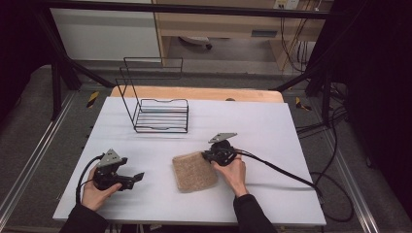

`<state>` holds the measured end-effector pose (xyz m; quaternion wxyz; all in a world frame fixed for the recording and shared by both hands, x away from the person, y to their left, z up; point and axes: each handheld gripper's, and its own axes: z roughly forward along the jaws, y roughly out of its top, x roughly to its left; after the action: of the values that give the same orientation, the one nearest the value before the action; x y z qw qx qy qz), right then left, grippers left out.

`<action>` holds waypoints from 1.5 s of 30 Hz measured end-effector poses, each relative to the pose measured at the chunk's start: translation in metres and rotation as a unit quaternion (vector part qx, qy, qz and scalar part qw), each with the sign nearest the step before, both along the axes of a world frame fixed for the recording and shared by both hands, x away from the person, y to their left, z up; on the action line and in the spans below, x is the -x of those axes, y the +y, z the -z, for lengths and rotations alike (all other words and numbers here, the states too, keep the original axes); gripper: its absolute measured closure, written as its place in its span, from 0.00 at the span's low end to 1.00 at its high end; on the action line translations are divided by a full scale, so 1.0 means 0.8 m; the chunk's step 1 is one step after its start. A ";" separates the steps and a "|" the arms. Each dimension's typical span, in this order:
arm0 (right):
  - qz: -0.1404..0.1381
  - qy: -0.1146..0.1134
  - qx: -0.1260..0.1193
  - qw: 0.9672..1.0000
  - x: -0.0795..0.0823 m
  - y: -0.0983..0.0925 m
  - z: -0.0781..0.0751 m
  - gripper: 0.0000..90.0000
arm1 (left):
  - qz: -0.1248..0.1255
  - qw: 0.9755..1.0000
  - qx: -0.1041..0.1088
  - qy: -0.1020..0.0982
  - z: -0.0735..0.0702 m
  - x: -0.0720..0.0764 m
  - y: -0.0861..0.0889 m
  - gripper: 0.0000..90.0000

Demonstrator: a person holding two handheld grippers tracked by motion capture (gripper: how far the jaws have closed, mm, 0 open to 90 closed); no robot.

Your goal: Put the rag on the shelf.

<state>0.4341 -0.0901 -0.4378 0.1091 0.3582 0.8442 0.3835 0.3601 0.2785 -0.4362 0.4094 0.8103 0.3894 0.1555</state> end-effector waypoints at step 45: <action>0.064 0.083 -0.056 0.993 0.098 -0.044 0.018 0.91 | 0.084 0.991 -0.034 0.095 0.009 -0.090 -0.163 0.85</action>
<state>0.3554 -0.1252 -0.4526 0.0423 0.4479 0.8026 0.3916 0.4318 0.1477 -0.4434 0.3544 0.8645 0.3519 0.0562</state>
